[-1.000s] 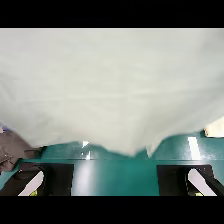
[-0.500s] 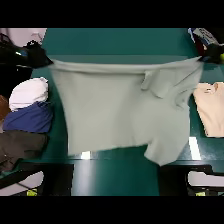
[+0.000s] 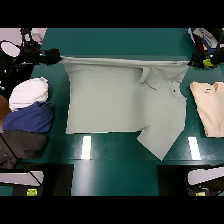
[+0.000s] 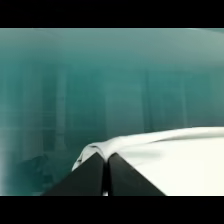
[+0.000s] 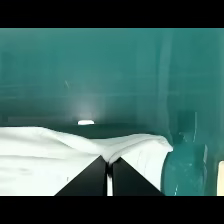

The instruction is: Fold the shirts.

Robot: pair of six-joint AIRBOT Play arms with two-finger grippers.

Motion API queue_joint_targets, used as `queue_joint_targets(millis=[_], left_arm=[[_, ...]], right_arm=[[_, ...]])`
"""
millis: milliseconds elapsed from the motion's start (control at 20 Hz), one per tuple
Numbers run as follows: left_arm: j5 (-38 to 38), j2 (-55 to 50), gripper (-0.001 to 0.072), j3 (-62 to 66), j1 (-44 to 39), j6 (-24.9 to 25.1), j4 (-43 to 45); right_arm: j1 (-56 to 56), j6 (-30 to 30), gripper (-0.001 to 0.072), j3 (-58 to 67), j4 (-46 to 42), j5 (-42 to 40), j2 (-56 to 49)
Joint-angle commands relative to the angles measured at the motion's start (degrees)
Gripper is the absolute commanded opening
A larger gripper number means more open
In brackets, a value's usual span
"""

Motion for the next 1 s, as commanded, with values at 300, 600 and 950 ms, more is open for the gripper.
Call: queue_joint_targets(millis=[300,600,950], left_arm=[[-12.81,-0.79,0.0021,-10.32,-0.22,2.71,1.03],[-9.75,-0.85,0.0022,-18.27,-2.10,4.15,1.36],[-23.69,1.81,0.0515,-17.11,1.88,-1.29,4.24]], right_arm=[[1.95,-4.50,0.0017,-13.75,-5.64,3.21,3.19],[2.01,-3.41,0.0019,-26.10,-4.90,-2.69,8.31],[-0.35,0.22,0.0430,-21.59,-4.94,6.29,12.09]])
